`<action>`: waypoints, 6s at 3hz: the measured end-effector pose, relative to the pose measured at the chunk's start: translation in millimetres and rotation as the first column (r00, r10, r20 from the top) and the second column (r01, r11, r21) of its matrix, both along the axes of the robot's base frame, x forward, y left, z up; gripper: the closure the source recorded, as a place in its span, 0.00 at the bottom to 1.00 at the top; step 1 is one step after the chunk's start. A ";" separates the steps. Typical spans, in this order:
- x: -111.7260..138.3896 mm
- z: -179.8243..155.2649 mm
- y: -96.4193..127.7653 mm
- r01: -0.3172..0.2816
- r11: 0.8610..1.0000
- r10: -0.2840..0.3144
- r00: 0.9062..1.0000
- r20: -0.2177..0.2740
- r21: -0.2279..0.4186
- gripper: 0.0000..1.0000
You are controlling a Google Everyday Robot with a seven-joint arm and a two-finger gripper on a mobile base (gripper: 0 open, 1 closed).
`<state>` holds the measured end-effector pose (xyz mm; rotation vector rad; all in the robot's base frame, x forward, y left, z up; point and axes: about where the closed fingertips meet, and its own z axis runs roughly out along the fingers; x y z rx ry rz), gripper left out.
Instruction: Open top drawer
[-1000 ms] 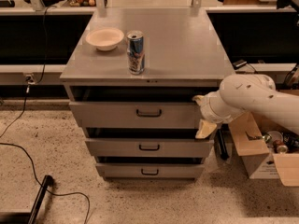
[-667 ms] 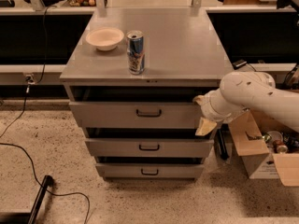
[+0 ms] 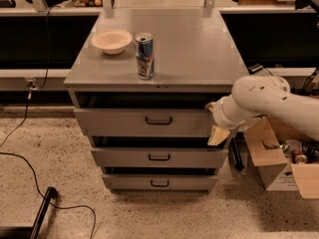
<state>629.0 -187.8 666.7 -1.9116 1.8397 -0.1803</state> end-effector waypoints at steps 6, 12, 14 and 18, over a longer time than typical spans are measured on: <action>-121.5 78.4 63.8 -0.184 0.983 0.185 0.982 0.035 -0.027 0.08; -56.6 -15.2 42.1 -0.137 0.990 0.129 0.973 -0.189 -0.029 0.59; -56.7 -11.6 42.1 -0.137 0.990 0.130 0.973 -0.189 -0.029 0.59; -56.7 -5.3 42.2 -0.137 0.990 0.130 0.973 -0.191 -0.029 0.00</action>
Offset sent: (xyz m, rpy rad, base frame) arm -0.1031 0.0588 -0.0004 0.0578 0.1122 0.1786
